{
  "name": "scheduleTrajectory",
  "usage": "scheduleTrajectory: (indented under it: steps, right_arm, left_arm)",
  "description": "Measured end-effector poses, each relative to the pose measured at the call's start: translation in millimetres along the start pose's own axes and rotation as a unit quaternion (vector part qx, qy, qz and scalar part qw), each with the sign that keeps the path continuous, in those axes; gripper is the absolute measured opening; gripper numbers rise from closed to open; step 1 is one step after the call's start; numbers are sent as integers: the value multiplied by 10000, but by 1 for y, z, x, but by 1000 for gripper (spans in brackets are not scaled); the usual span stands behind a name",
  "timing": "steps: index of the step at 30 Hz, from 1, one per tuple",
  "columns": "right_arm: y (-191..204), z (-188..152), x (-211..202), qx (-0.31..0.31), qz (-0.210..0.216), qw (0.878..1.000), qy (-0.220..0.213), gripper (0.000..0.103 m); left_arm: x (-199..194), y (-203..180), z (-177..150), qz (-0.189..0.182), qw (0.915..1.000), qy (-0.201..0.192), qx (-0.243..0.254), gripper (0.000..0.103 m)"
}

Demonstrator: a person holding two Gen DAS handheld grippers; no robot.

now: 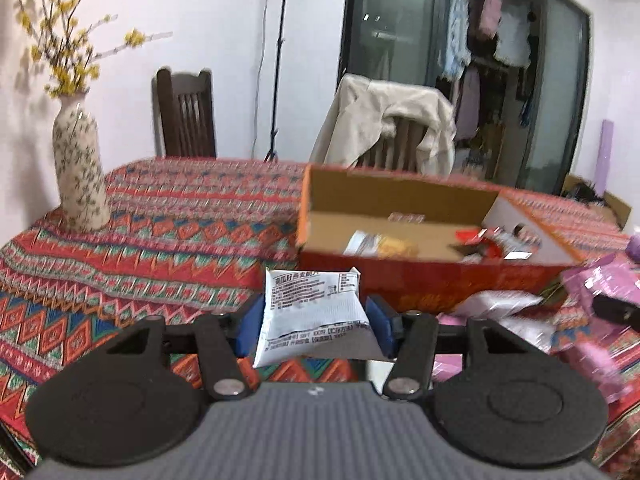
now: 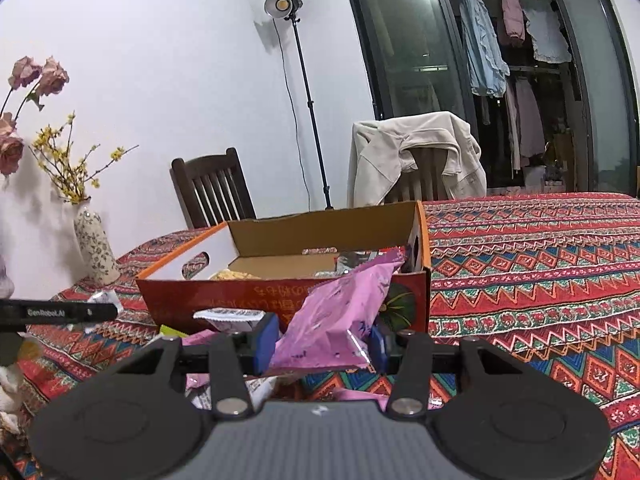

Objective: Organize snacks
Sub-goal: 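Carry both packets over the box and open both grippers to drop them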

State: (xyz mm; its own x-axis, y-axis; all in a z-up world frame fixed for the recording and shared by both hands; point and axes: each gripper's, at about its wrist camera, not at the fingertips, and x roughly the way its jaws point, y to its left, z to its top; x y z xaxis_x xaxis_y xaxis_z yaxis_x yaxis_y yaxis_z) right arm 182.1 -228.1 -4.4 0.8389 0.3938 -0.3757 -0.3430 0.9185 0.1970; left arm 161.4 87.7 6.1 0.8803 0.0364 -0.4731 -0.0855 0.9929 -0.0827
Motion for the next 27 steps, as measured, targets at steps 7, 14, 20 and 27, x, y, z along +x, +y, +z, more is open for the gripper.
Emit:
scheduleTrajectory:
  steps: [7, 14, 20, 27]
  right_arm:
    - [7, 23, -11, -125, -67, 9997, -187, 46]
    - [16, 59, -4, -192, -102, 9989, -417, 46]
    - [19, 85, 26, -98, -203, 9989, -418, 46]
    - [20, 98, 76, -22, -353, 9988, -348, 46]
  left_arm:
    - [-11, -25, 23, -314, 9988, -375, 48, 57]
    - [2, -46, 45, -504, 9974, -514, -3, 57]
    - [24, -53, 65, -518, 9969, -538, -266, 57]
    - [62, -55, 79, -256, 9965, -606, -523, 57]
